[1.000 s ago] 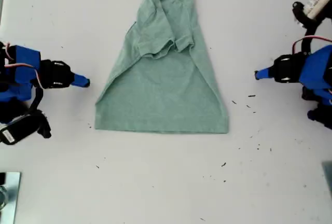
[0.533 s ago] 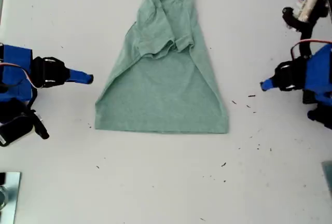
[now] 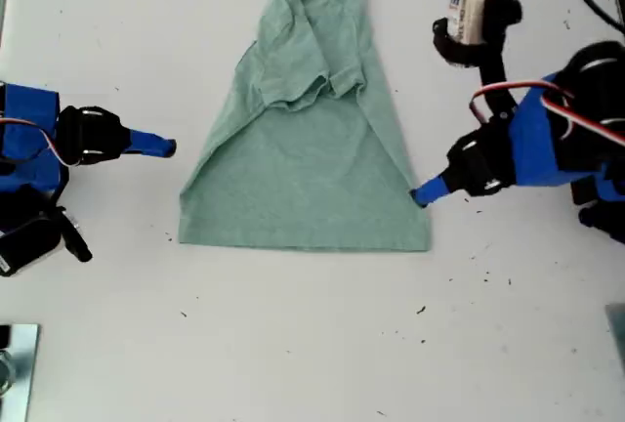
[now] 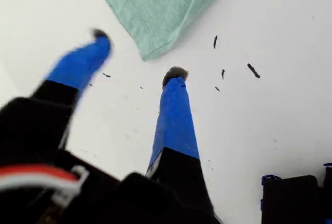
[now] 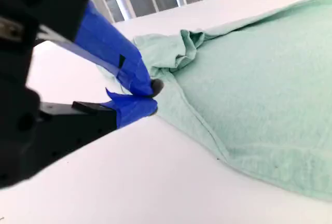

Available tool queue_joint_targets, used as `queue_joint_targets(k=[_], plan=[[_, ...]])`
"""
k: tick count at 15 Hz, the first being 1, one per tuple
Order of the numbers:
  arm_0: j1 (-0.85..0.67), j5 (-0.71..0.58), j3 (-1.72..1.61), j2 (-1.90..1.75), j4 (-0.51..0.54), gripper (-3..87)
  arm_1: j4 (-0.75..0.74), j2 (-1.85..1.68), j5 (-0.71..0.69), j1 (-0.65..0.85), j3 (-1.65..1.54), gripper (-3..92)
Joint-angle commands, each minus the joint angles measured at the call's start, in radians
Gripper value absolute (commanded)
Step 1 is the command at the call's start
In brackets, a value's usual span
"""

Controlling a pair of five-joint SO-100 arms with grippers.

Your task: Fold t shirt

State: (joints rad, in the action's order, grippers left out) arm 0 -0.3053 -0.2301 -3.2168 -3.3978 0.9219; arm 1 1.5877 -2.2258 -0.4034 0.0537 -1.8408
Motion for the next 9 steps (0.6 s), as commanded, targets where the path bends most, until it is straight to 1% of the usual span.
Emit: queue_joint_targets(k=[1,4,5,7,8,9], plan=[[-0.002,0.006,-0.012,-0.008,0.005,-0.2,-0.035,0.077,-0.031,-0.003,0.043,37.3],[0.006,0.005,-0.012,-0.011,0.006,-0.2,-0.238,0.196,-0.057,0.023,-0.077,37.5],[0.006,0.005,-0.012,-0.014,0.008,-0.2,-0.318,0.206,-0.064,0.032,-0.156,35.5],[0.008,0.003,-0.014,-0.018,0.011,-0.2,-0.555,0.202,-0.074,0.057,-0.391,29.2],[0.008,0.003,-0.014,-0.018,0.011,-0.2,-0.681,0.215,-0.058,0.066,-0.506,23.8],[0.009,0.003,-0.014,-0.018,0.011,-0.2,-0.769,0.233,-0.044,0.075,-0.586,11.5]])
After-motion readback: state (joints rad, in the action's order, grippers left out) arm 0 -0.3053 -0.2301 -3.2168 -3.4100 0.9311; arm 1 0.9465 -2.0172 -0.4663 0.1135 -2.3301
